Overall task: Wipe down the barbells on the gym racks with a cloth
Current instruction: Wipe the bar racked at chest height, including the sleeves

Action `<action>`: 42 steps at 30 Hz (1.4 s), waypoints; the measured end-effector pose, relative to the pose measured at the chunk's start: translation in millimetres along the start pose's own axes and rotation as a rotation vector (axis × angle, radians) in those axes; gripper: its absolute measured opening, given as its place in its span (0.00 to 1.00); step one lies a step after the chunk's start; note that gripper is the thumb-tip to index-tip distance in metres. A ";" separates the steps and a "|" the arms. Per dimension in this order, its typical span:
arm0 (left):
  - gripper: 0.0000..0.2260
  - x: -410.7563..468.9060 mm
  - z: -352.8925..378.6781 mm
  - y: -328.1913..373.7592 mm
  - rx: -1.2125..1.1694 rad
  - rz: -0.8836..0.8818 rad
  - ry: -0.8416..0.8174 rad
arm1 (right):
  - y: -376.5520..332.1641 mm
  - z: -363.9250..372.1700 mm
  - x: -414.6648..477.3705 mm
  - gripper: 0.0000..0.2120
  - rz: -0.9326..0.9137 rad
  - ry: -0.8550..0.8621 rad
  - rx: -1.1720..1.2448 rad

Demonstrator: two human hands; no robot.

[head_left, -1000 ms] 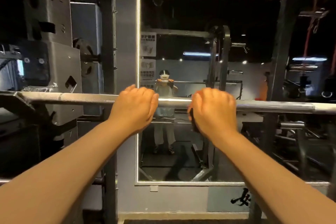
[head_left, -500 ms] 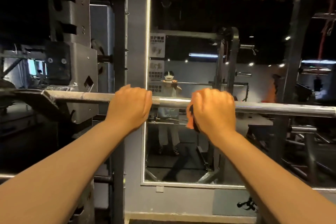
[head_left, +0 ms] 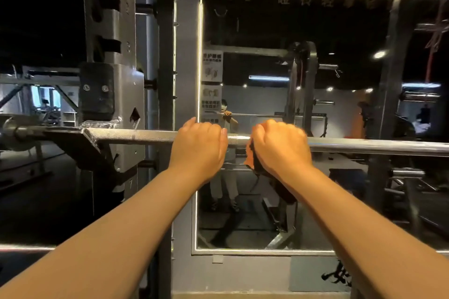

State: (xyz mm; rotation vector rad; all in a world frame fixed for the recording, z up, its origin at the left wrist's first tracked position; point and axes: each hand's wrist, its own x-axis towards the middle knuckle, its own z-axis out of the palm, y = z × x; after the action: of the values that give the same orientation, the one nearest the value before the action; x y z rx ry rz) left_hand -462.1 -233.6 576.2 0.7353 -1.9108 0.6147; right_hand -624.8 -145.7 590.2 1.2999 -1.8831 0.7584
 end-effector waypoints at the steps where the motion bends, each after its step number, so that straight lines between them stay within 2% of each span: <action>1: 0.23 -0.7 0.4 -0.6 0.004 -0.003 -0.011 | -12.9 1.7 -1.0 0.19 -0.029 0.019 0.012; 4: 0.26 -2.5 0.5 -2.9 0.002 0.011 -0.048 | -26.9 16.0 -24.0 0.17 -0.112 0.166 0.160; 6: 0.24 -2.4 1.1 -3.0 -0.012 0.012 -0.040 | -18.4 30.5 -41.9 0.20 -0.207 0.254 0.120; 9: 0.20 -4.9 2.8 -0.8 -0.012 0.021 -0.028 | -6.6 33.7 -40.6 0.23 -0.267 0.247 0.047; 11: 0.19 -4.7 4.4 -2.7 0.008 0.029 -0.025 | -14.7 13.6 -24.4 0.21 -0.285 0.140 -0.007; 15: 0.20 -3.8 5.9 -3.4 0.019 0.039 0.014 | -26.3 -34.5 9.1 0.15 -0.181 -0.321 0.078; 16: 0.21 -3.7 6.1 -3.2 0.017 0.038 0.025 | -25.9 -35.5 9.1 0.14 -0.205 -0.316 0.062; 20: 0.22 -7.2 7.7 -5.6 0.001 0.047 0.054 | 11.9 -11.6 -17.8 0.17 -0.362 -0.016 0.085; 22: 0.23 -7.6 7.1 -7.0 0.001 0.046 0.049 | 51.9 -0.5 -27.0 0.25 -0.436 0.044 -0.002; 24: 0.24 -6.9 6.3 -5.7 0.014 0.039 0.047 | 82.3 8.9 -29.6 0.28 -0.441 0.135 -0.038; 27: 0.22 -4.5 6.8 -0.3 0.067 0.009 0.036 | 67.7 15.2 -32.3 0.23 -0.286 0.240 0.035; 30: 0.20 -2.3 6.9 4.5 0.072 -0.027 -0.013 | 21.6 9.1 -26.3 0.22 -0.158 0.215 0.131; 33: 0.21 -3.4 3.3 3.1 0.076 -0.002 -0.052 | -0.6 9.4 -23.1 0.21 -0.344 0.118 0.095; 37: 0.21 -8.2 -0.6 0.2 0.091 0.011 -0.068 | 34.8 -9.2 -13.9 0.28 -0.543 -0.106 0.060; 38: 0.22 -9.0 -1.0 2.1 0.101 0.004 -0.072 | 49.5 -12.0 -13.1 0.28 -0.544 -0.110 0.067; 42: 0.23 -7.9 1.4 10.6 0.112 -0.081 -0.087 | 72.2 -11.8 -11.6 0.27 -0.416 0.077 0.074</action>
State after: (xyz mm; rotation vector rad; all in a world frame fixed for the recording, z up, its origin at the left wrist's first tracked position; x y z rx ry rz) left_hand -467.8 -225.5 567.4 0.9194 -1.9278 0.6523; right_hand -687.6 -107.2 582.5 1.6160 -1.4651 0.6507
